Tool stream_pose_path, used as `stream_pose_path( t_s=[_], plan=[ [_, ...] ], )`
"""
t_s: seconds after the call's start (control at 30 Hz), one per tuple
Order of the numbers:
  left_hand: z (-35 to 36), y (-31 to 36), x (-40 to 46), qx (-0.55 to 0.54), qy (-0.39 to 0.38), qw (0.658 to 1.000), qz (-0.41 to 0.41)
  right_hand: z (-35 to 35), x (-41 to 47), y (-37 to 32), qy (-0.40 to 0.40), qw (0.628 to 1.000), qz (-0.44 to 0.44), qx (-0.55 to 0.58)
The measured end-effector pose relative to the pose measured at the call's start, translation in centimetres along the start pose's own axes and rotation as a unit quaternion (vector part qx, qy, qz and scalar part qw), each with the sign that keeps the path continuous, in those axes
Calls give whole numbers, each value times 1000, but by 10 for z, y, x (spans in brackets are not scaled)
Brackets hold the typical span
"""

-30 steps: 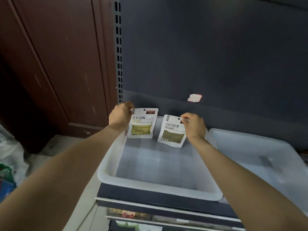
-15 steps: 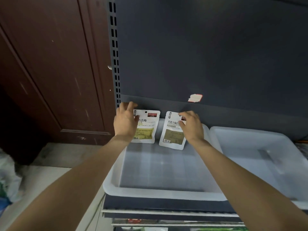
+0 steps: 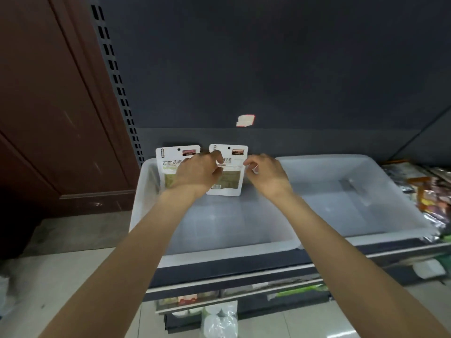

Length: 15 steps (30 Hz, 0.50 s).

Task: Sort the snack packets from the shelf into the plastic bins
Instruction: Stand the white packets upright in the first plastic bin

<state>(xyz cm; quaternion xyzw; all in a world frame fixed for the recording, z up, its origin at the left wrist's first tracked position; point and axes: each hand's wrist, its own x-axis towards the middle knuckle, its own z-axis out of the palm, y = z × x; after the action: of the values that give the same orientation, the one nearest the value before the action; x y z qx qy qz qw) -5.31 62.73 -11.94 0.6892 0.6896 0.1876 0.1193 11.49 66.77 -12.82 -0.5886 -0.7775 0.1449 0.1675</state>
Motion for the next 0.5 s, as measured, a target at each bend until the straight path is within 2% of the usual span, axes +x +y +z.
stream_pose_path(
  t_s=[0.1, 0.23, 0.33, 0.5],
  plan=[
    [12, 34, -4, -18, -40, 999, 8, -22, -24, 29, -10, 1000, 24, 14],
    [42, 94, -10, -84, -91, 990, 63, -59, -63, 85, -27, 998, 62, 4],
    [67, 153, -12, -128, -118, 980, 96, -92, -93, 144, -1, 995, 98, 20],
    [123, 271, -14, -137, -145, 970, 141, -155, -147, 260, 25, 991, 126, 30]
  ],
)
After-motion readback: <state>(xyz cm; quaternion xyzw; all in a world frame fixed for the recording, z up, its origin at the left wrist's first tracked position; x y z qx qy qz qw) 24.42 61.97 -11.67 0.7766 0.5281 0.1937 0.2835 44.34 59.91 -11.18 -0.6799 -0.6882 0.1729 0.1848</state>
